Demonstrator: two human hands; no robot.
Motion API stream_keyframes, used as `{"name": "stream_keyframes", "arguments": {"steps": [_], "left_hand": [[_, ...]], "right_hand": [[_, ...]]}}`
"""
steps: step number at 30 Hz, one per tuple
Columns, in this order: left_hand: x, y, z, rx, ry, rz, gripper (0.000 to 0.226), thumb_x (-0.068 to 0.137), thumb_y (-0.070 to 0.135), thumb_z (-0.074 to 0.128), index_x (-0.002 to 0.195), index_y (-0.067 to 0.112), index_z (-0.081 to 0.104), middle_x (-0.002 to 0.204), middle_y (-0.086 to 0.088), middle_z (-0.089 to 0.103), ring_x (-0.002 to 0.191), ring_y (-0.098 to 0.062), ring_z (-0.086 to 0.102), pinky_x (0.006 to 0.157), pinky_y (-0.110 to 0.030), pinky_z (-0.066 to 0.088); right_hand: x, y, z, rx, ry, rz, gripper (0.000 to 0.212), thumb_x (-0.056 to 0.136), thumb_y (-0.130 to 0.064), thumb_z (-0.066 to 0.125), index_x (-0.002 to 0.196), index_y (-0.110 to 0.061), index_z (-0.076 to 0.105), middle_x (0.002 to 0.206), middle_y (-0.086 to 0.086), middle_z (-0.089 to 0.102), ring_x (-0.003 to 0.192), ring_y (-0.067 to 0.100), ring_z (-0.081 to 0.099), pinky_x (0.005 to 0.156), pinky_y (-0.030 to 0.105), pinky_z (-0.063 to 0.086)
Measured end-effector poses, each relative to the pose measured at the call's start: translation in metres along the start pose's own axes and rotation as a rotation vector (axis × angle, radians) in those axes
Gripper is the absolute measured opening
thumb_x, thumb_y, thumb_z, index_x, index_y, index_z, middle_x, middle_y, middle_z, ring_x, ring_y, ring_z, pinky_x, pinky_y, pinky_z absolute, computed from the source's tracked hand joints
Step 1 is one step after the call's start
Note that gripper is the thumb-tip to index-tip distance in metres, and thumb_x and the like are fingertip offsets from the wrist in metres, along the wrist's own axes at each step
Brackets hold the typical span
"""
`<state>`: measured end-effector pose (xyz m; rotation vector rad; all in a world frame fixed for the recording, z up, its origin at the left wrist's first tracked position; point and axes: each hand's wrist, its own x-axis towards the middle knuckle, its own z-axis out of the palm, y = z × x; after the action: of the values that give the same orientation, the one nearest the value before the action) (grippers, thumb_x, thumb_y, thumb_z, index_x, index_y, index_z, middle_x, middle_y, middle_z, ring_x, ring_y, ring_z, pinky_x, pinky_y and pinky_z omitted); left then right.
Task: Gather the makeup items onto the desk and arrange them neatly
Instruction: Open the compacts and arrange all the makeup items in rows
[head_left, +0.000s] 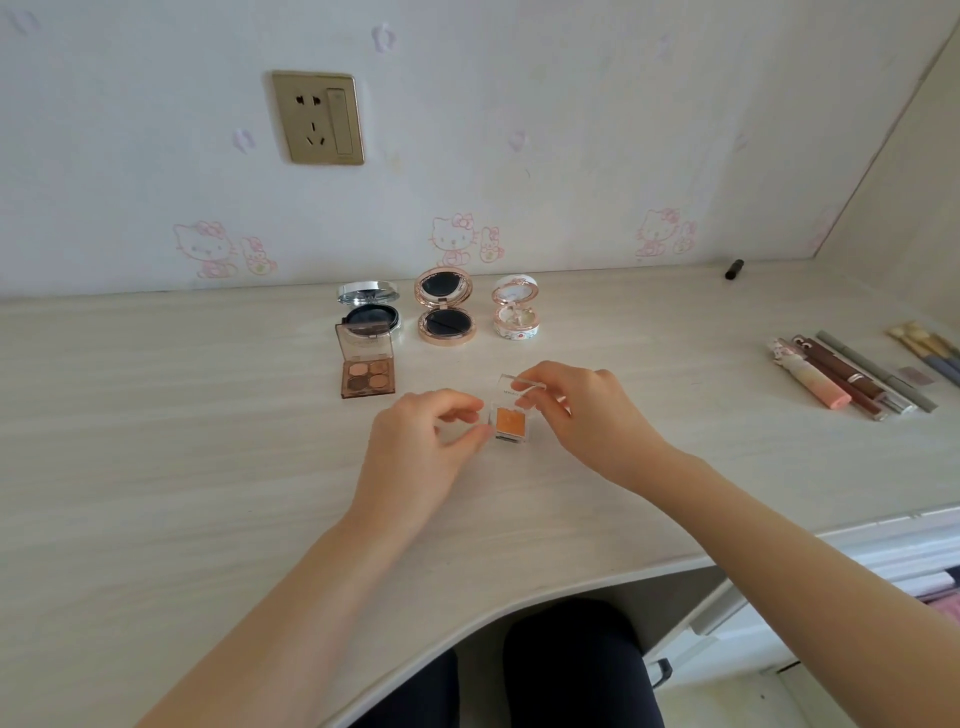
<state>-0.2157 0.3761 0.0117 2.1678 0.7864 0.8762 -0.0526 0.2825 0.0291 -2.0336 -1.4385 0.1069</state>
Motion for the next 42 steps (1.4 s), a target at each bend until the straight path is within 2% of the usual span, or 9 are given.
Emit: {"name": "stream_keyframes", "arguments": {"steps": [2, 4, 10, 12, 21, 26, 30, 36, 42], "left_hand": [[-0.002, -0.003, 0.004, 0.116, -0.030, 0.121, 0.020, 0.076, 0.023, 0.078, 0.096, 0.024, 0.074, 0.094, 0.011, 0.070, 0.097, -0.008, 0.057, 0.084, -0.018, 0.041], [-0.003, -0.005, 0.008, 0.176, -0.048, 0.178, 0.018, 0.076, 0.022, 0.078, 0.094, 0.023, 0.075, 0.096, 0.010, 0.068, 0.101, -0.012, 0.054, 0.084, -0.017, 0.037], [-0.001, -0.010, 0.010, 0.221, -0.058, 0.183, 0.015, 0.075, 0.022, 0.078, 0.090, 0.021, 0.076, 0.096, 0.010, 0.068, 0.101, -0.012, 0.052, 0.083, -0.015, 0.035], [-0.002, -0.011, 0.011, 0.222, -0.062, 0.179, 0.013, 0.076, 0.022, 0.078, 0.089, 0.021, 0.076, 0.096, 0.011, 0.069, 0.101, -0.011, 0.052, 0.083, -0.018, 0.038], [-0.001, -0.012, 0.013, 0.213, -0.060, 0.155, 0.012, 0.077, 0.022, 0.077, 0.089, 0.024, 0.075, 0.096, 0.013, 0.069, 0.101, -0.009, 0.051, 0.079, -0.012, 0.031], [-0.002, -0.013, 0.014, 0.226, -0.057, 0.143, 0.012, 0.078, 0.025, 0.076, 0.090, 0.026, 0.075, 0.097, 0.014, 0.068, 0.101, -0.008, 0.050, 0.080, -0.017, 0.036], [-0.002, -0.014, 0.014, 0.225, -0.056, 0.148, 0.012, 0.077, 0.024, 0.077, 0.088, 0.026, 0.074, 0.097, 0.014, 0.068, 0.100, -0.008, 0.051, 0.080, -0.014, 0.034], [-0.002, -0.013, 0.013, 0.197, -0.037, 0.150, 0.012, 0.077, 0.022, 0.077, 0.089, 0.025, 0.074, 0.095, 0.012, 0.068, 0.097, -0.009, 0.053, 0.077, -0.009, 0.031], [-0.002, -0.014, 0.014, 0.220, -0.024, 0.139, 0.016, 0.078, 0.027, 0.076, 0.093, 0.022, 0.074, 0.097, 0.011, 0.068, 0.100, -0.010, 0.053, 0.080, -0.013, 0.035]], "right_hand": [[0.001, -0.001, 0.004, -0.002, 0.001, -0.004, 0.021, 0.094, -0.011, 0.049, 0.106, -0.017, 0.065, 0.091, -0.006, 0.074, 0.088, 0.014, 0.068, 0.080, 0.034, 0.052], [0.002, -0.001, 0.008, -0.019, -0.019, -0.014, 0.018, 0.095, -0.012, 0.050, 0.103, -0.017, 0.065, 0.091, -0.006, 0.074, 0.089, 0.015, 0.068, 0.079, 0.034, 0.051], [0.005, -0.003, 0.014, -0.079, -0.042, -0.044, 0.018, 0.095, -0.018, 0.052, 0.103, -0.016, 0.068, 0.094, 0.001, 0.073, 0.090, 0.023, 0.065, 0.079, 0.039, 0.050], [0.006, -0.004, 0.016, -0.067, -0.022, -0.072, 0.017, 0.094, -0.016, 0.054, 0.100, -0.014, 0.069, 0.095, 0.002, 0.072, 0.088, 0.022, 0.064, 0.079, 0.036, 0.049], [0.016, -0.005, 0.015, -0.061, -0.057, -0.041, 0.020, 0.093, -0.011, 0.052, 0.099, -0.015, 0.071, 0.095, -0.002, 0.072, 0.085, 0.015, 0.063, 0.072, 0.015, 0.038], [0.011, -0.005, 0.014, -0.078, -0.032, -0.088, 0.019, 0.092, -0.012, 0.054, 0.099, -0.017, 0.071, 0.094, 0.000, 0.071, 0.083, 0.018, 0.064, 0.078, 0.028, 0.047], [0.009, -0.006, 0.014, -0.069, -0.022, -0.103, 0.018, 0.092, -0.013, 0.055, 0.099, -0.017, 0.071, 0.094, 0.001, 0.071, 0.082, 0.018, 0.063, 0.079, 0.032, 0.049], [-0.003, -0.005, 0.013, -0.012, -0.008, 0.000, 0.038, 0.090, -0.014, 0.055, 0.128, -0.017, 0.054, 0.108, -0.003, 0.065, 0.096, 0.014, 0.061, 0.084, 0.030, 0.050], [-0.038, -0.003, 0.021, -0.066, 0.047, 0.096, 0.041, 0.090, -0.021, 0.058, 0.130, -0.014, 0.052, 0.126, -0.001, 0.059, 0.118, 0.020, 0.049, 0.094, 0.024, 0.037]]}}
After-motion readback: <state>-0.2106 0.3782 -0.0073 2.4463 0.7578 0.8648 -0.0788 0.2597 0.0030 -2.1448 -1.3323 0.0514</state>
